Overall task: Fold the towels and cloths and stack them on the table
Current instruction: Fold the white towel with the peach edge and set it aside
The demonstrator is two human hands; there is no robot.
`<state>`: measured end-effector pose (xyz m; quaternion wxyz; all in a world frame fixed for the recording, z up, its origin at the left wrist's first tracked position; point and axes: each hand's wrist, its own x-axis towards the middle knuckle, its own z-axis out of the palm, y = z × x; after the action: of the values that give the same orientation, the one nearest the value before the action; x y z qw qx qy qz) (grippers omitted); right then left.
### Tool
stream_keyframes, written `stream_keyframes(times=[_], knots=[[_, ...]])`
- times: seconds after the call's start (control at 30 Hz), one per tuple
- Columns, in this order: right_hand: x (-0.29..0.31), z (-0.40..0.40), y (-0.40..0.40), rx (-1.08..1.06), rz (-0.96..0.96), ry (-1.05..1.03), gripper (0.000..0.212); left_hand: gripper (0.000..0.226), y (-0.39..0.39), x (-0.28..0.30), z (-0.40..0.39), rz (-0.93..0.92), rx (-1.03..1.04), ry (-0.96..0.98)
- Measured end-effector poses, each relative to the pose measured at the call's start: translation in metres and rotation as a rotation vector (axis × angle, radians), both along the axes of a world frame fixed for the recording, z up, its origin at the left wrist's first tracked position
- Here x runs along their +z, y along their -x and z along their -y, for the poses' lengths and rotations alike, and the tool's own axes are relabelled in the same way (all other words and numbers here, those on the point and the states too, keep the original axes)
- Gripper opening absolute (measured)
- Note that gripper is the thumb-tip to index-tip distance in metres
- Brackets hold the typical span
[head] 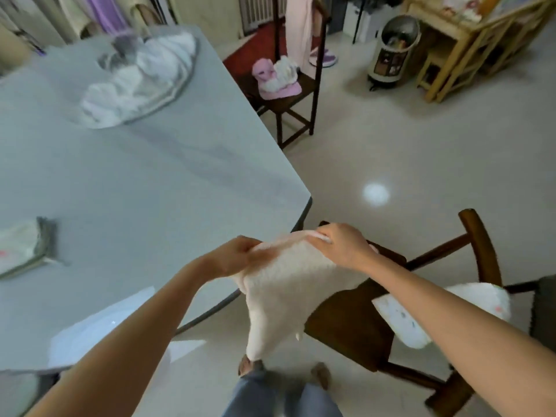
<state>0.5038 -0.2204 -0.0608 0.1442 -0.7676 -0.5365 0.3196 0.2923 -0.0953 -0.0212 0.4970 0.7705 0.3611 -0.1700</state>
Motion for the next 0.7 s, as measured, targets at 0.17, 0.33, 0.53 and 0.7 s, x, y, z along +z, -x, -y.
stream_keyframes(times=[0.17, 0.33, 0.53, 0.7], knots=[[0.05, -0.058, 0.056, 0.167, 0.137, -0.069, 0.047, 0.038, 0.077, 0.035, -0.038, 0.018, 0.047, -0.215], [0.085, -0.114, 0.104, 0.345, 0.226, -0.003, 0.049, 0.036, 0.162, 0.056, -0.068, -0.098, 0.073, -0.289], [0.109, -0.164, 0.212, 0.729, 0.247, 0.455, 0.046, 0.037, 0.256, 0.058, -0.079, -0.349, -0.04, -0.093], [0.091, -0.2, 0.251, 0.63, 0.349, 0.351, 0.036, 0.028, 0.3, 0.038, -0.107, -0.232, 0.187, -0.346]])
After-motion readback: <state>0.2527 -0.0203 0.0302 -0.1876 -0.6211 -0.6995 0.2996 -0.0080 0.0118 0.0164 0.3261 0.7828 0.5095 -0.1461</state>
